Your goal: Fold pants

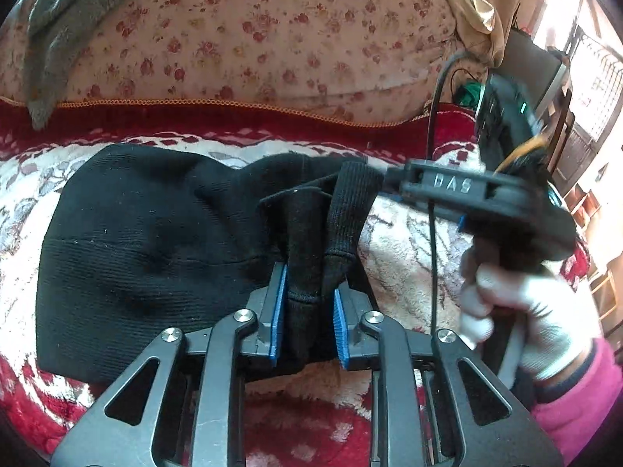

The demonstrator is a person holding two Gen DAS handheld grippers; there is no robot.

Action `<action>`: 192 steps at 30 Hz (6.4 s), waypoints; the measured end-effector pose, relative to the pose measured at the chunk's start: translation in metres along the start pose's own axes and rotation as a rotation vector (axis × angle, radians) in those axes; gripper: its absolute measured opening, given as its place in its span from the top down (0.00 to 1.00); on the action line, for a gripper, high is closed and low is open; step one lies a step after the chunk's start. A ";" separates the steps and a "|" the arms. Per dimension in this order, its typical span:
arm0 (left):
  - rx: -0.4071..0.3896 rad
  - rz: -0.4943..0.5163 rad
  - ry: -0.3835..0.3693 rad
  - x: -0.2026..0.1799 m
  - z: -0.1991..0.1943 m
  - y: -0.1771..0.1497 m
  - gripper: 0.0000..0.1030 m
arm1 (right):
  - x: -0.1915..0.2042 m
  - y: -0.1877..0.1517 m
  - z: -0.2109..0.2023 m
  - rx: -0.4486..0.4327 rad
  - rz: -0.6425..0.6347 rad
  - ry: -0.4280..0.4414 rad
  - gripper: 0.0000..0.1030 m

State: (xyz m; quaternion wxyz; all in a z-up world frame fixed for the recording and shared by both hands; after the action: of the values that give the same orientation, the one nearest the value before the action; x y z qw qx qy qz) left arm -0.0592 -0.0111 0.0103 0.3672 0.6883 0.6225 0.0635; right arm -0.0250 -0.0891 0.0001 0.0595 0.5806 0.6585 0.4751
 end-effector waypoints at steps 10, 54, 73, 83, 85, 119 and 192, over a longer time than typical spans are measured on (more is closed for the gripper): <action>-0.016 0.056 -0.138 -0.017 -0.058 0.001 0.58 | -0.020 -0.001 -0.032 -0.059 0.114 -0.079 0.73; -0.092 -0.129 0.235 0.125 -0.058 0.031 0.58 | 0.090 -0.040 -0.013 0.059 -0.086 -0.015 0.70; -0.091 -0.120 0.278 0.135 -0.061 0.032 0.58 | 0.068 -0.032 -0.029 0.010 -0.042 -0.078 0.46; -0.065 -0.140 0.267 0.145 -0.055 0.030 0.47 | 0.030 -0.047 -0.022 0.040 0.110 -0.035 0.32; -0.058 -0.140 0.269 0.146 -0.053 0.030 0.47 | 0.025 -0.051 -0.019 0.049 0.123 -0.038 0.32; 0.019 -0.221 0.099 0.146 -0.032 0.024 0.36 | 0.017 -0.054 0.018 0.090 0.189 0.073 0.17; -0.170 -0.386 0.426 0.319 -0.131 0.029 0.38 | 0.189 -0.034 0.138 0.215 -0.216 0.096 0.38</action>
State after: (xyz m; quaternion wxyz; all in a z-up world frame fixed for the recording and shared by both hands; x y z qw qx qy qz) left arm -0.0377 0.3345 0.0036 0.2899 0.4951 0.7974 0.1873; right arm -0.0230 0.1470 -0.0088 0.0163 0.4859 0.7663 0.4200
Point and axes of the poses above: each gripper's, at about its wrist camera, not at the fingertips, and z roughly the way its jaws point, x to its left, y to its top, the point moved 9 cm from there along z, roughly the way its jaws point, and after that the axes turned 8 degrees about -z, right-handed, at the moved point
